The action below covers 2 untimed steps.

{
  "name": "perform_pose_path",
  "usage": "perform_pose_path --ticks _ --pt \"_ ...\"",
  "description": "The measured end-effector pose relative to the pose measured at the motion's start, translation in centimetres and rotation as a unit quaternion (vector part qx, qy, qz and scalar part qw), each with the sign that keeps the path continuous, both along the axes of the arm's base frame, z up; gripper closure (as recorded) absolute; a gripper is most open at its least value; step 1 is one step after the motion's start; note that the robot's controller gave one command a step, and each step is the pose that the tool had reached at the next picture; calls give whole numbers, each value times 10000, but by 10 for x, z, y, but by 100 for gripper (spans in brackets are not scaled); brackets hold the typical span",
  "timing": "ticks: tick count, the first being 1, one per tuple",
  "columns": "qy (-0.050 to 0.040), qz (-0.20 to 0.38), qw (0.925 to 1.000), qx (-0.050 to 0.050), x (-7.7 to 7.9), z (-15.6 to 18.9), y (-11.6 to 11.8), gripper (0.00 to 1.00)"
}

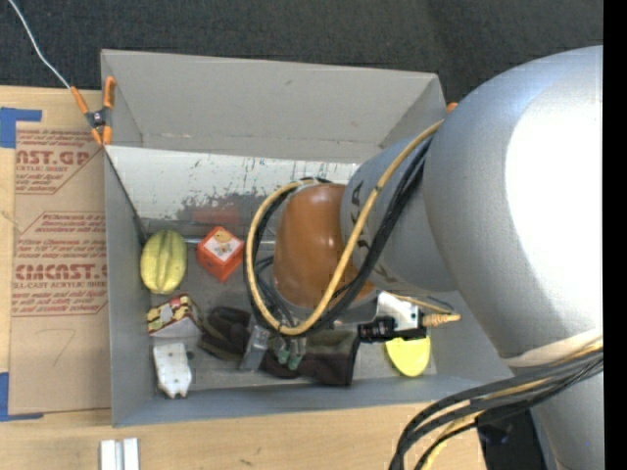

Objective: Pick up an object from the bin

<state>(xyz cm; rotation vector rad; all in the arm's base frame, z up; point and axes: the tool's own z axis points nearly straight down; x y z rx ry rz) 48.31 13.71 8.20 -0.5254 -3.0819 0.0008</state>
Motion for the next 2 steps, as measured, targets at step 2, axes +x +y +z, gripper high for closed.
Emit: perform_pose_path --ticks 2 --pt "-28 -1 10000 6 2 50 0 100"
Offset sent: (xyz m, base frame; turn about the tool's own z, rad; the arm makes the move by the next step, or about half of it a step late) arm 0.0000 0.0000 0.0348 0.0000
